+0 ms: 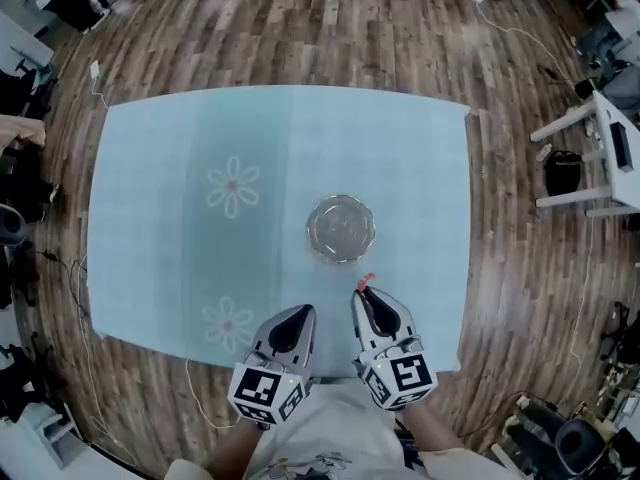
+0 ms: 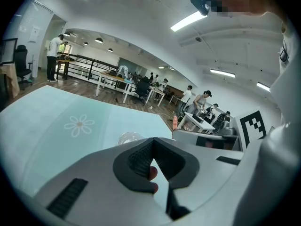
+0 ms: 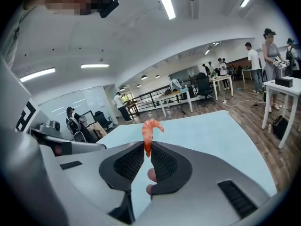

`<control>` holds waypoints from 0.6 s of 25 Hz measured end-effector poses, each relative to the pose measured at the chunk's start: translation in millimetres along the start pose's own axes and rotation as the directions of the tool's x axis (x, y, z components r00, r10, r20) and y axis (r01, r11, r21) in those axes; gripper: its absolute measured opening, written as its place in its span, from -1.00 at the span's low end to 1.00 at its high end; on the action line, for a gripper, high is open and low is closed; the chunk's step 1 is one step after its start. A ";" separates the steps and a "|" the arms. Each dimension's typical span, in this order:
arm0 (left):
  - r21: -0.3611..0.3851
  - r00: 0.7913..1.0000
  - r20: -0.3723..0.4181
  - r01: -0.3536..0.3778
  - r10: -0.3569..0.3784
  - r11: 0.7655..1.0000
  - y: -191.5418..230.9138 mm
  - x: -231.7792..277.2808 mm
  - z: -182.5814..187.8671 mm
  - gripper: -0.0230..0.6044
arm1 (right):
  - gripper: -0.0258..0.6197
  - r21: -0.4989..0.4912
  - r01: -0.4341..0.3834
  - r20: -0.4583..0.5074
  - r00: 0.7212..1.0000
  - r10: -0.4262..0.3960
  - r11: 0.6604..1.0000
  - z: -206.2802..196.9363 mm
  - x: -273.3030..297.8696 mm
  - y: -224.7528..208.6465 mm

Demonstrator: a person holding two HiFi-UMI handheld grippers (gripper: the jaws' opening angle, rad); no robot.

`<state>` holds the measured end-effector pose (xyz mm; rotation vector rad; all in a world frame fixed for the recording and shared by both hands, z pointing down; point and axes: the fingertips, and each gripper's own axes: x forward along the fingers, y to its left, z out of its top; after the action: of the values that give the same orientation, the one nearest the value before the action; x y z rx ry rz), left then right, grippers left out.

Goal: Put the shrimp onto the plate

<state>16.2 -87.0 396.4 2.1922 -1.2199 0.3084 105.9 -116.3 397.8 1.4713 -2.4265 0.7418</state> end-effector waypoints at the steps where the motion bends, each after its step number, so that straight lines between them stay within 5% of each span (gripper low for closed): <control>1: -0.010 1.000 -0.001 -0.005 0.005 1.000 4.0 2.9 -1.7 -0.90 | -0.73 0.002 0.006 -0.010 1.000 -0.006 1.000 -4.3 4.5 -3.2; 15: -0.025 0.997 -0.078 -0.004 0.002 1.000 34.7 46.1 -40.2 -0.90 | -0.73 0.045 0.055 -0.137 0.989 -0.049 0.997 -61.0 50.0 -30.0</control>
<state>16.1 -108.2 463.5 2.1367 -1.1782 0.3745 103.1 -134.4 480.1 1.4450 -2.2762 0.8658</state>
